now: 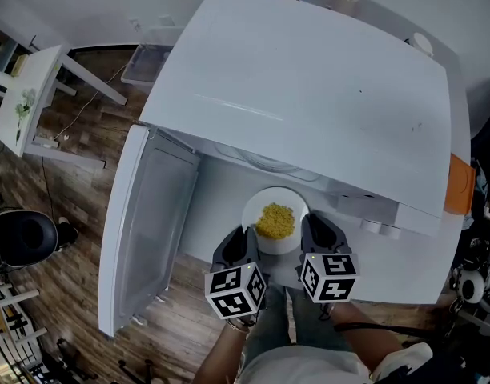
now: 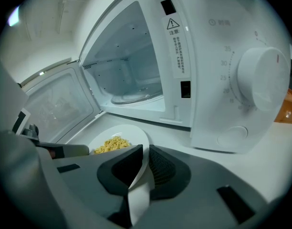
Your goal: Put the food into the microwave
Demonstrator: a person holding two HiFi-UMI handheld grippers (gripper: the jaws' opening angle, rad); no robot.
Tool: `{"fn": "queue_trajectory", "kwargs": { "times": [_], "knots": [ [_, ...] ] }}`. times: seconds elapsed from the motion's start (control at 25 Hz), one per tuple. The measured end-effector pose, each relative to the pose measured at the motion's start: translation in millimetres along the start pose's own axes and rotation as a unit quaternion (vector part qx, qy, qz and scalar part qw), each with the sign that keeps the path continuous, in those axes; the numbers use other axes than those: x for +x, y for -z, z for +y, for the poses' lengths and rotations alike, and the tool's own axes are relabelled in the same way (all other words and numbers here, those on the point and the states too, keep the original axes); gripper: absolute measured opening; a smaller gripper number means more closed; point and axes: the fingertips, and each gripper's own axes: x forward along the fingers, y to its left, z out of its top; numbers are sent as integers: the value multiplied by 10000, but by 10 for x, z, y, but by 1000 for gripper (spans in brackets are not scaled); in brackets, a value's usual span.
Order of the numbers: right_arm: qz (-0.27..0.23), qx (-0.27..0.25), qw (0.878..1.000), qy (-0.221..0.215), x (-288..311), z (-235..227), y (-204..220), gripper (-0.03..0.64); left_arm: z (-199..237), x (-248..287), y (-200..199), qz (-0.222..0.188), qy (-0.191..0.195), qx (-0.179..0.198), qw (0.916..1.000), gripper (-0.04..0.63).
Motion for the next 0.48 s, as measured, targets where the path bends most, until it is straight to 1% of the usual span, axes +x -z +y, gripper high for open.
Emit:
{"fn": "queue_trajectory", "kwargs": {
  "times": [0.32,0.48],
  "knots": [
    [-68,129,9999,23,-24,-11,-7,41,-2,-16,15,-4,48,-143,9999,60],
    [-157,131,9998,33,-66,26,-29,41,10,-58,21,-34,48,-154,9999,60]
  ]
}}
